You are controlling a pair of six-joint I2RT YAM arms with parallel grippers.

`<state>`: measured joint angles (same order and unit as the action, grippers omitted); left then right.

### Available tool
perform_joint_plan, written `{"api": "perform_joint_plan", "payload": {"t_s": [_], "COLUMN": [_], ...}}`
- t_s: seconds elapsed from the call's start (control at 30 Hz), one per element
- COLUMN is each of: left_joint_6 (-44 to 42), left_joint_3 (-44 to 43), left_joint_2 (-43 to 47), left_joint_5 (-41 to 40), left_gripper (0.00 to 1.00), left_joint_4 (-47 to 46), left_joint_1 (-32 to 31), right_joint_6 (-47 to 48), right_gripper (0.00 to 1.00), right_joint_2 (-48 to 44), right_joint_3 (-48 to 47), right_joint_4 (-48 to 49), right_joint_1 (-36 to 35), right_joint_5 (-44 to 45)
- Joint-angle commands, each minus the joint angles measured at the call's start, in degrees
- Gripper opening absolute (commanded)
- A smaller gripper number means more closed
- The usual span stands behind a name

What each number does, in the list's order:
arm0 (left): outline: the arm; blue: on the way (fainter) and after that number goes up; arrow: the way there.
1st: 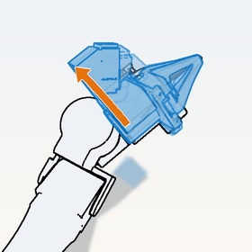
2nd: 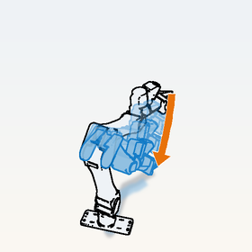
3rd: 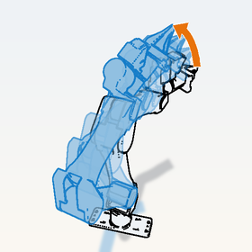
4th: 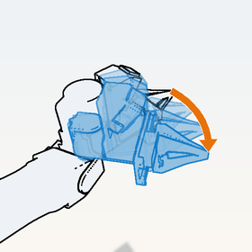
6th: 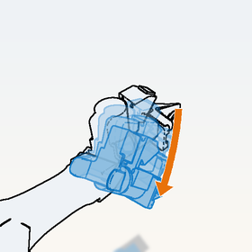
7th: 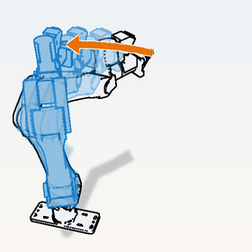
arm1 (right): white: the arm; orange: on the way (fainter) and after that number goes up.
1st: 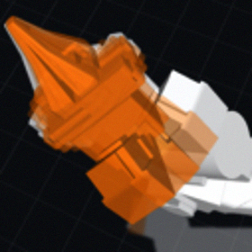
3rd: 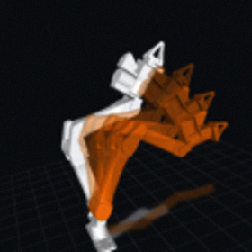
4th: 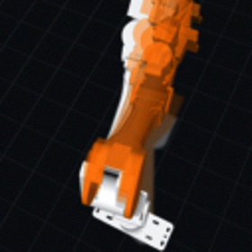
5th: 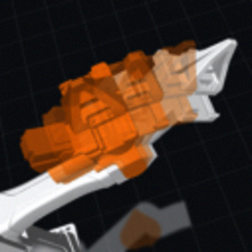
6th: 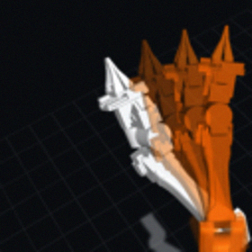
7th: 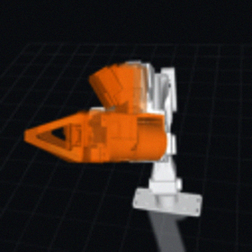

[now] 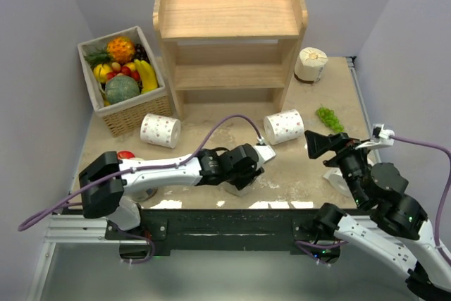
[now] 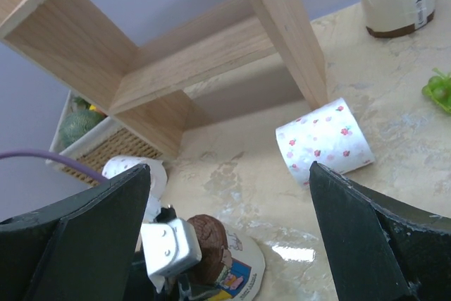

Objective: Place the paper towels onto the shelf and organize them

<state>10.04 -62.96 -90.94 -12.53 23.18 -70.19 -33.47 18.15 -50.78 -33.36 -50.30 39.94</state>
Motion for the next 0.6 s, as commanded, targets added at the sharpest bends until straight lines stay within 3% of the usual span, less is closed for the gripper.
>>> {"api": "perform_joint_plan", "payload": {"t_s": [0.0, 0.23, 0.43, 0.57], "left_joint_6": [3.9, 12.4, 25.1, 30.2], "left_joint_3": [2.0, 5.5, 11.5, 13.2], "left_joint_2": [8.5, 18.7, 26.8, 30.5], "left_joint_5": [9.7, 25.8, 39.8, 43.3], "left_gripper": [0.49, 0.49, 0.49, 0.50], "left_joint_4": [-4.5, -12.7, -25.2, -30.0], "left_joint_1": [6.8, 20.8, 31.4, 33.5], "right_joint_6": [2.2, 1.0, -4.1, -7.9], "right_gripper": [0.98, 0.96, 0.96, 0.95], "right_joint_2": [1.9, 2.2, 2.9, 1.8], "right_joint_3": [2.5, 8.7, 13.3, 16.8], "right_joint_4": [6.2, 20.7, 25.9, 28.9], "right_joint_1": [-0.1, -0.1, -0.1, -0.1], "right_joint_5": [-8.1, -28.0, -31.9, -33.4]}}
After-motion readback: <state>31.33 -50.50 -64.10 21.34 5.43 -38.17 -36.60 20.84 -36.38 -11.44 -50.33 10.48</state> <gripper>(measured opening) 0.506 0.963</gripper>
